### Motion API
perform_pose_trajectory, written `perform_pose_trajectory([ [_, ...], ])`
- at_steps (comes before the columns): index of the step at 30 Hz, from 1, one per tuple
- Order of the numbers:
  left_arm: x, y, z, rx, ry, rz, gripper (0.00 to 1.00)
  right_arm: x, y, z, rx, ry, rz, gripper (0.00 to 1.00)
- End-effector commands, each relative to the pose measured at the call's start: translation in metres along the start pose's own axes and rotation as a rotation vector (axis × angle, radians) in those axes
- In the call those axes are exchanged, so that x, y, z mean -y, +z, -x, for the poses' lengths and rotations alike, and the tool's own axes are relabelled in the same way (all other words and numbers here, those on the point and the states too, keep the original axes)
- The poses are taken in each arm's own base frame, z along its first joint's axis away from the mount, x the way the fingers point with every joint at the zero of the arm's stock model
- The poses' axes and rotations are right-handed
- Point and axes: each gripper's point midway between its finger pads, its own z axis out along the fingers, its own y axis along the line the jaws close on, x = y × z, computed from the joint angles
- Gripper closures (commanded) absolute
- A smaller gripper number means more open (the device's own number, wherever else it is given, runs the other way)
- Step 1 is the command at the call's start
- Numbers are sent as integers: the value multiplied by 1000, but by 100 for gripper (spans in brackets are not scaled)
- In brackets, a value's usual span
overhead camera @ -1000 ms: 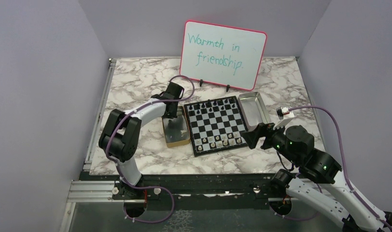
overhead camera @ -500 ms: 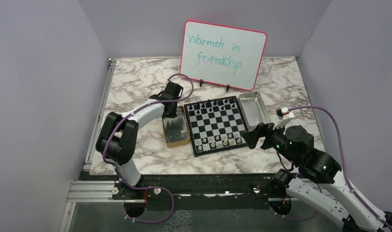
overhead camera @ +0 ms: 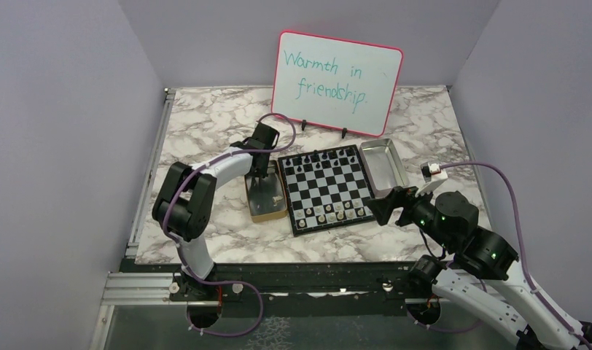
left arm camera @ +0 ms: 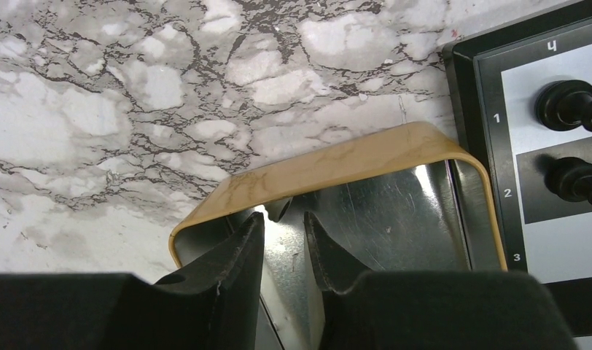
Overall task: Set up the chess pieces on the board
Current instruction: Pick up the chess piece from the storage box.
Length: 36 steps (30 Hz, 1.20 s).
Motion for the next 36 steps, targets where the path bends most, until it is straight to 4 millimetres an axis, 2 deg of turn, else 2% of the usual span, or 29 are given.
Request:
perform_pose_trajectory([
  [1,-5,1,16,39,13,31,73,-2,0,4,16,10,4,6],
  [9,-5,4,16,34,26,35,75,0,0,3,19,13,2,6],
  [16,4,9,14,14,34,-6,87,-4,0,11,34,4,7,6],
  [19,5,7,9,-4,46,-12,94,-2,3,6,20,8,-2,6],
  [24,3,-3,4,-9,60,-29,100,-4,6,0,13,19,18,6],
  [36,20,-42,-4,29,56,-200,100,-8,17,-9,-13,48,27,4],
])
